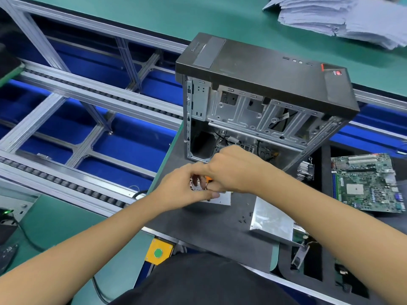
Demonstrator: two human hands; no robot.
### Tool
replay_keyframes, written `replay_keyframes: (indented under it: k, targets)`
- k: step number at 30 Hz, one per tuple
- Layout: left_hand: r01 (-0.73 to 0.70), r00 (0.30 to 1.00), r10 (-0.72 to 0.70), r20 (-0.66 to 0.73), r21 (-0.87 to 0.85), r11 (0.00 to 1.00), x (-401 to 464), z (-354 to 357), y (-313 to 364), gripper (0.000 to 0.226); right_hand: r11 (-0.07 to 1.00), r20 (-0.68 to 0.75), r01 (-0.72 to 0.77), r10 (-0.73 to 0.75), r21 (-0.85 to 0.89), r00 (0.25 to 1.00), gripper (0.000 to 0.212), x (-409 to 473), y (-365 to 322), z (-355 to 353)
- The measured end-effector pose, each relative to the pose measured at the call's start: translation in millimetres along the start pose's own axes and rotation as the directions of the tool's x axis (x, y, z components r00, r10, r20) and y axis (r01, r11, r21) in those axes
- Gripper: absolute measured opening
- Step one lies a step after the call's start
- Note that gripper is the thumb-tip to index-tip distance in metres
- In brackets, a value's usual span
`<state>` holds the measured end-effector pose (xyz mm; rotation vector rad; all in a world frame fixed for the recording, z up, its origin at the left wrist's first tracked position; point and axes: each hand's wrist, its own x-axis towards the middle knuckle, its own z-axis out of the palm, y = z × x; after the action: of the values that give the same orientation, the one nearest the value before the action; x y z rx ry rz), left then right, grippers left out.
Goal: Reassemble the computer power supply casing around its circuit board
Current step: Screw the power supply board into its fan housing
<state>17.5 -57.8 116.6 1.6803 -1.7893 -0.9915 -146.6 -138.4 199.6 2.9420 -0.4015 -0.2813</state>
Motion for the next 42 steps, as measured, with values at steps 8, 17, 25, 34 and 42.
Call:
replay_keyframes:
  k: [8, 17, 25, 34, 42]
  targets:
    - [0.062, 0.997, -0.055, 0.052, -0.135, 0.989, -8, 3, 16, 0.019, 0.981, -0.085, -0.012, 0.029, 0.194, 0.996, 0.029, -5, 1, 12]
    - [0.304, 0.888, -0.184, 0.421, -0.237, 0.923, 7, -24, 32, 0.025, 0.46, 0.247, -0.583, 0.603, 0.67, 0.759, 0.019, 24, -11, 133]
    - [0.641, 0.688, -0.55, 0.474, -0.04, 0.767, 37, -38, 55, 0.033, 0.654, 0.288, -0.543, 0.464, 0.527, 0.838, 0.033, 40, -8, 144]
    - [0.049, 0.772, -0.318, 0.551, 0.447, 0.893, 45, -39, 84, 0.012, 0.706, 0.263, -0.541, 0.474, 0.458, 0.841, 0.012, 46, -10, 150]
    - [-0.507, 0.55, -0.375, 0.746, 0.655, 0.56, 60, -38, 120, 0.009, 0.702, 0.204, -0.532, 0.5, 0.474, 0.842, 0.03, 43, -14, 147]
